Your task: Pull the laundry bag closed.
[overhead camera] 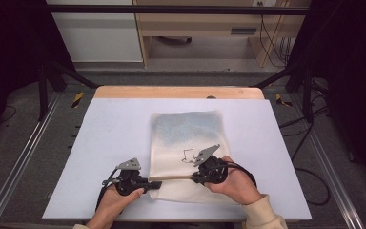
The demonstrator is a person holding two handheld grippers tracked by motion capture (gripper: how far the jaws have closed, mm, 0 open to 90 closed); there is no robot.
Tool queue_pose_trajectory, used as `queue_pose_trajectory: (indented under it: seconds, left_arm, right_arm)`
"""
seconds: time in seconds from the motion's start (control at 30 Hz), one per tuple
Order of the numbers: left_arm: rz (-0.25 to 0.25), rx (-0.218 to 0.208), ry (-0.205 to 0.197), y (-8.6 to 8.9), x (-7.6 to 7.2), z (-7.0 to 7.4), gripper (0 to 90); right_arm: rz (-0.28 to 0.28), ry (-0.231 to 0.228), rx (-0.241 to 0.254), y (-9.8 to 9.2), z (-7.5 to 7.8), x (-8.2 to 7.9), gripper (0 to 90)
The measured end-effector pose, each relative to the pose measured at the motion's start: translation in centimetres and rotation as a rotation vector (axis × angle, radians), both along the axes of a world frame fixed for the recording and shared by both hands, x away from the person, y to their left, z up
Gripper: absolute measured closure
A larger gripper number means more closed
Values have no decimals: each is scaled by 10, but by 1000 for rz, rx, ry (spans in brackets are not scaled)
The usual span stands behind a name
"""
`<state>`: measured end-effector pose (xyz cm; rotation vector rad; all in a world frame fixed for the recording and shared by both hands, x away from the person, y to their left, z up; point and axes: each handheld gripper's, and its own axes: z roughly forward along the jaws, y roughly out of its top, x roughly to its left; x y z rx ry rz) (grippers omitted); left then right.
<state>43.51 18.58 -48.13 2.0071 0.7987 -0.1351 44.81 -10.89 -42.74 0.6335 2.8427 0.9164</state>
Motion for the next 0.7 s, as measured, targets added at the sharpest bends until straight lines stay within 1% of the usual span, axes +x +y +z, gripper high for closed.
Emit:
queue_pose_trajectory:
  seconds: [0.07,0.17,0.5,0.6,0.7]
  left_arm:
    - [2,1,-1,0,0,0,828]
    - [0,0,-1,0,0,0,828]
    - [1,2,-1,0,0,0,828]
    - [1,0,-2,0,0,1,829]
    - [-2,2,0,0,0,0,828]
  right_arm:
    - [-7,2,-2,-2,0,0,819]
    - [-11,8,9,-4,0,0,819]
    - [-6,6,2,-6,0,-1,819]
    - [-19,9,7,-9,-1,-2,819]
    - [-17,10,6,-10,-1,-2,819]
